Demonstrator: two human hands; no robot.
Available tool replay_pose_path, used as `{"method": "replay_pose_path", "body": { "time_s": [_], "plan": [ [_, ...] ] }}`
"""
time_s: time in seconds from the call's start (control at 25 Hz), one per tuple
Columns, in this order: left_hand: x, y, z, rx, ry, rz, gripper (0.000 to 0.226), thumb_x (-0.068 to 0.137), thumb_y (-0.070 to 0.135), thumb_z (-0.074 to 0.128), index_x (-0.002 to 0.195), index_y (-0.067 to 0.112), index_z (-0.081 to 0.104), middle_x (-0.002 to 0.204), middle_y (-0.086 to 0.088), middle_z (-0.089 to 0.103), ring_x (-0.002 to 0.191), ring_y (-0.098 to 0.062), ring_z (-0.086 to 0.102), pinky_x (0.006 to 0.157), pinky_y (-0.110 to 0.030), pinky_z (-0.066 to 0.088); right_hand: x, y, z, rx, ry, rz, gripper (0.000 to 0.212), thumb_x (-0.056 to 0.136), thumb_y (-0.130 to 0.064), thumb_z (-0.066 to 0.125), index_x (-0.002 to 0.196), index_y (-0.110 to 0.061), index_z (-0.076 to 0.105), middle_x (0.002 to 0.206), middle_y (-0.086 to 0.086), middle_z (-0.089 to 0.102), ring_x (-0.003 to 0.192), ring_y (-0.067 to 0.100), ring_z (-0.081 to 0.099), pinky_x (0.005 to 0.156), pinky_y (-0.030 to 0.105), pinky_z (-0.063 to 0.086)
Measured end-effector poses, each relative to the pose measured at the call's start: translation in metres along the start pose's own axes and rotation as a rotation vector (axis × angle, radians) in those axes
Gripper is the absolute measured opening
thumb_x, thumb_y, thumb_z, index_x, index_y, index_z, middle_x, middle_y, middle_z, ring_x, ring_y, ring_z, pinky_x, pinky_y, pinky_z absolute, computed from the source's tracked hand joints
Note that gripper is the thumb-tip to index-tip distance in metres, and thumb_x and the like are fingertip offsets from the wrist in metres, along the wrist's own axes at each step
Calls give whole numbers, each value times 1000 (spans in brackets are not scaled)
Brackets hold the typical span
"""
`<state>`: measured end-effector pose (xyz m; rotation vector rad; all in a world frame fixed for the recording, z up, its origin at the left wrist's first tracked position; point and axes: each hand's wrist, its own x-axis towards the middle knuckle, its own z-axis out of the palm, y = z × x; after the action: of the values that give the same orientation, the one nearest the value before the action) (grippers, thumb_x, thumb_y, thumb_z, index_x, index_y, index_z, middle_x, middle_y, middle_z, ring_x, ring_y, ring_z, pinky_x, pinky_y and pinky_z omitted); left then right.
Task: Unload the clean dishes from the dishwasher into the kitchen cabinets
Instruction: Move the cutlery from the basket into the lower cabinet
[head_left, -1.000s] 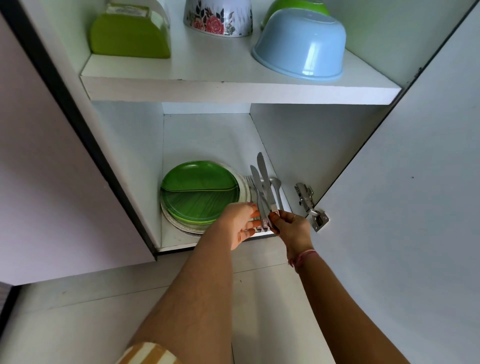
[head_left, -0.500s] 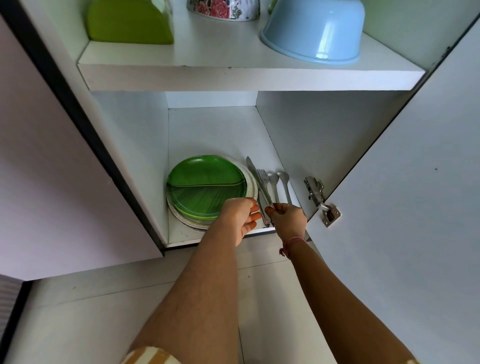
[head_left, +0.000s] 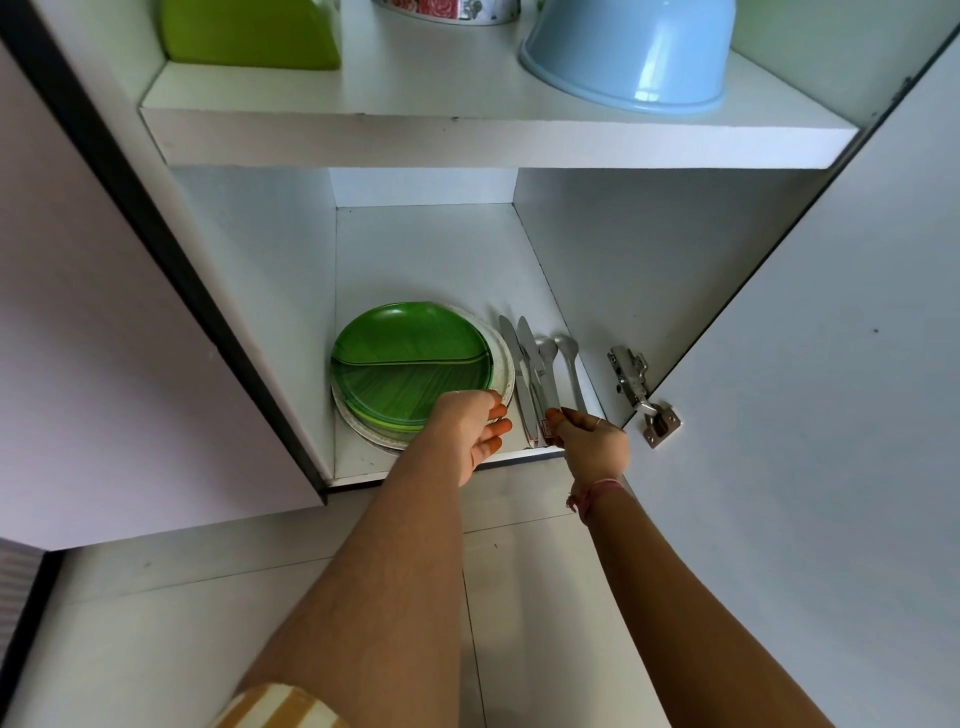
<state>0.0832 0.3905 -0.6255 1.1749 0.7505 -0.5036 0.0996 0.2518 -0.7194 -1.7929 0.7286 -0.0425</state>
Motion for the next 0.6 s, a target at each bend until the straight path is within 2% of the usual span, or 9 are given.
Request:
{"method": "replay_pose_path", "body": {
  "time_s": [0.08,0.32,0.6],
  "plan": [
    [0,0,1,10,2,2,32,101,9,37,129,3,52,132,-11,57,118,-25,57,99,-35,43,-1,-1,2,-16,3,18,24,79,-32,75,99,-18,76,83,-5,70,87,14,63,83,27,52],
    [-1,-1,1,22,5,11,31,101,9,38,128,4,53,130,-10,58,117,-24,58,99,-35,44,-2,-5,5,-119,-25,-44,28,80,-33,74,104,-19,73,82,-4,69,73,10,59,62,20,46],
    [-1,-1,-2,23,20,23,30,101,9,39,126,5,55,127,-10,60,114,-24,60,97,-35,45,-4,1,9,-182,-17,-112,28,77,-35,76,101,-21,74,88,-1,74,84,14,66,70,24,53]
  ]
}}
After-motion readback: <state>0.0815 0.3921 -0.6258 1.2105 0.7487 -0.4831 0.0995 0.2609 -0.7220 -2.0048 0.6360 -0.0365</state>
